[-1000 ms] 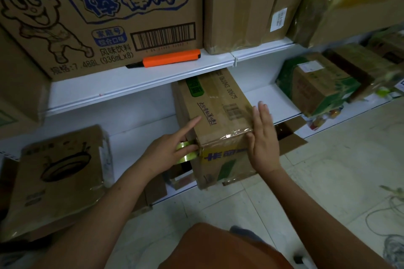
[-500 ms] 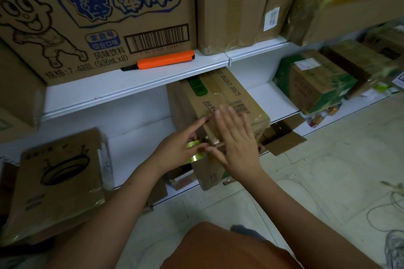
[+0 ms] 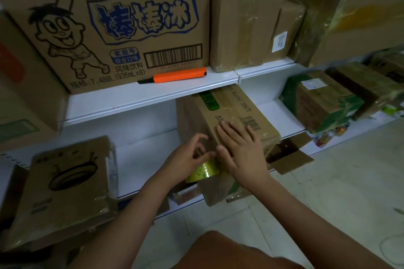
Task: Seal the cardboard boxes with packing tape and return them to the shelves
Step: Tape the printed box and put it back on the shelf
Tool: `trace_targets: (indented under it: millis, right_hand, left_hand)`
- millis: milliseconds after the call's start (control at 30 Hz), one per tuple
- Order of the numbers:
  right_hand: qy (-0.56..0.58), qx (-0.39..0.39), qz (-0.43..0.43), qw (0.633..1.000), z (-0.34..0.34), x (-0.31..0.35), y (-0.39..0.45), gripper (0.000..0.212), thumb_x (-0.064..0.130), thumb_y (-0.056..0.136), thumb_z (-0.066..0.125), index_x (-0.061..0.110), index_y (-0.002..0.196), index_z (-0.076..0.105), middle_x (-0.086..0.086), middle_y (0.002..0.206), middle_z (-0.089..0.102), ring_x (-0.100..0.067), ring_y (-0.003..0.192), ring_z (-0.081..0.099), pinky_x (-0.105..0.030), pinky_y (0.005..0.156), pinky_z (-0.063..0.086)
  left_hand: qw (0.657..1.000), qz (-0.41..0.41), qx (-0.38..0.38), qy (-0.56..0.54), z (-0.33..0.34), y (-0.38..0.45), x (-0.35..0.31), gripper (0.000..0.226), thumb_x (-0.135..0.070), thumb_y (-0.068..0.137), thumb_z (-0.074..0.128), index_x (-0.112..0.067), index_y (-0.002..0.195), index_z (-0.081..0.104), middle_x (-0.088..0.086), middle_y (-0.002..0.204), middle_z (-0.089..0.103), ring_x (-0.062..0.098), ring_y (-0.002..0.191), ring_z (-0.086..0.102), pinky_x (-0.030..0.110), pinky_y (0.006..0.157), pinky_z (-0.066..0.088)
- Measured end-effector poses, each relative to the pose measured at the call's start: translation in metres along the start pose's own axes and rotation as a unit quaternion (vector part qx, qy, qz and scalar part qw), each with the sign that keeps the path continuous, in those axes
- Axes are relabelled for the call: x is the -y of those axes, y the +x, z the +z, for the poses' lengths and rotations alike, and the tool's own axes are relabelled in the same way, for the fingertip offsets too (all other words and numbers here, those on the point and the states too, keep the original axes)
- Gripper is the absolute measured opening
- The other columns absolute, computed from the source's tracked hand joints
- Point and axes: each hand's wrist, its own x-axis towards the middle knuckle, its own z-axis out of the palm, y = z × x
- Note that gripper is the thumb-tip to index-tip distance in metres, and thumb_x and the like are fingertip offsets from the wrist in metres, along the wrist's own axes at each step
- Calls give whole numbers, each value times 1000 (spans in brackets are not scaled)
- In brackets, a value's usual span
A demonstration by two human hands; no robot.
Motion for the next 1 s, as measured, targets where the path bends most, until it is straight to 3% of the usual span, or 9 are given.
trace_targets:
  millis: [133,233,433,600,700,767,867,933,1000]
  right_hand:
    - [86,-84,20,993,-25,18,67,46,32,102,48,12,143,51,-7,146,52,-24,133,49,-44,113,37]
    - [68,-94,-49,992,-32,37,138,39,15,97,51,7,135,56,-12,131,60,-31,116,57,-45,95,49]
    - [-61,87,-87,991,-23,42,215,40,30,100,53,9,134,54,-13,127,50,-34,112,54,-43,89,47]
    - [-57,-8,-145,988,-31,42,158,30,26,98,54,1,115,60,-18,110,54,-34,90,58,-40,66,43]
    - [11,-108,-42,993,-35,16,73,29,32,96,48,8,108,58,-9,104,52,-22,75,53,-34,59,46]
    - [57,-164,109,979,-36,-8,19,28,31,94,55,6,109,56,-7,105,48,-15,75,48,-33,62,48]
    - [192,-189,377,886,-19,-46,-25,41,46,93,61,8,107,54,-8,103,50,-15,77,48,-40,74,51]
    - [333,-174,451,810,-9,-64,-28,54,66,87,58,14,97,58,-14,89,60,-27,75,61,-48,73,56]
    - [450,-160,477,737,-8,-73,-24,46,67,86,59,21,93,61,-5,76,60,-24,67,60,-39,62,53]
  left_hand:
    - [999,17,-7,51,-2,-5,3,63,-82,78,48,-47,130,43,-8,94,67,8,83,66,44,77,57]
    - [995,10,-12,101,-1,-6,2,58,-76,84,50,-46,133,40,-4,95,66,10,82,64,40,78,56]
    - [989,6,-18,144,-3,-9,5,50,-63,93,50,-39,135,42,-7,92,65,8,76,61,31,67,53]
    - [998,4,-45,53,2,-10,7,34,-47,99,52,-28,127,48,-10,59,48,-1,51,45,25,51,30]
    - [999,-7,-48,6,8,-9,7,26,-40,102,50,-25,123,46,-9,55,47,-1,49,46,25,53,32]
    - [1000,-17,-17,-18,11,-8,8,34,-48,99,50,-31,127,41,-10,73,62,-5,65,55,27,64,44]
    - [999,-41,9,-28,20,-3,10,56,-66,87,55,-40,133,35,-14,108,68,4,97,65,34,85,53]
    - [998,-37,9,-51,28,3,6,68,-75,77,60,-43,130,32,-16,105,66,3,97,65,39,86,55]
    - [997,-34,12,-72,39,5,-5,71,-68,76,67,-41,129,30,-16,104,62,-1,98,62,37,87,54]
